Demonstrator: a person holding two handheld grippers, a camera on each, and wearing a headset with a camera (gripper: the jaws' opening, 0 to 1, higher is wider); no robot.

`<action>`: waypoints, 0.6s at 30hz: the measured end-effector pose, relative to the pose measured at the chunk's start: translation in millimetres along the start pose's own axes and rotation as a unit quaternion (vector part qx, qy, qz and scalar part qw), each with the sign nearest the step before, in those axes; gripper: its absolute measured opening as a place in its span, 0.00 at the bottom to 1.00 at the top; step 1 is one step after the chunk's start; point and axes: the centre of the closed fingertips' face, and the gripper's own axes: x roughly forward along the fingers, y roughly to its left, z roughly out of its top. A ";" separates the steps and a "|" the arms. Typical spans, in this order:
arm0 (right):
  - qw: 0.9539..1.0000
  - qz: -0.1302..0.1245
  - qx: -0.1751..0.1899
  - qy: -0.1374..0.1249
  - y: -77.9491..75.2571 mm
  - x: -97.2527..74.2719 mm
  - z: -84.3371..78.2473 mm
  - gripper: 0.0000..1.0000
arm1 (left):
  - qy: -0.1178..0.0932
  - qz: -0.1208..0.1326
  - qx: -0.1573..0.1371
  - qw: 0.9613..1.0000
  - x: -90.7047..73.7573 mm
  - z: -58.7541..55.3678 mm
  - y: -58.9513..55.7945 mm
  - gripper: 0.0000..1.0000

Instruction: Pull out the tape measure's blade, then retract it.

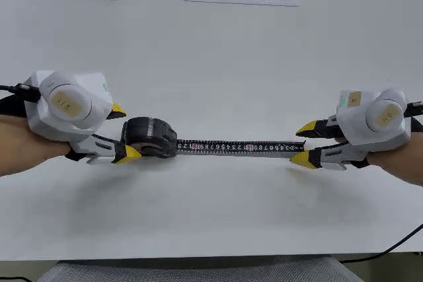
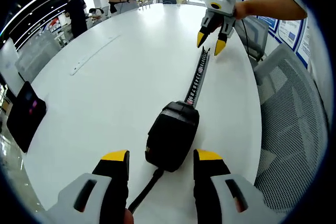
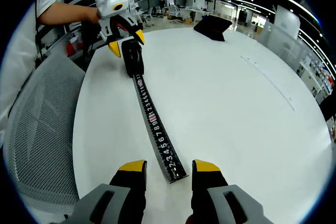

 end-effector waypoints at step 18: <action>0.999 -0.026 0.038 -0.028 3.2 -5.1 8.5 0.40 | -0.050 0.022 -0.060 0.997 -16.4 3.9 7.3 0.50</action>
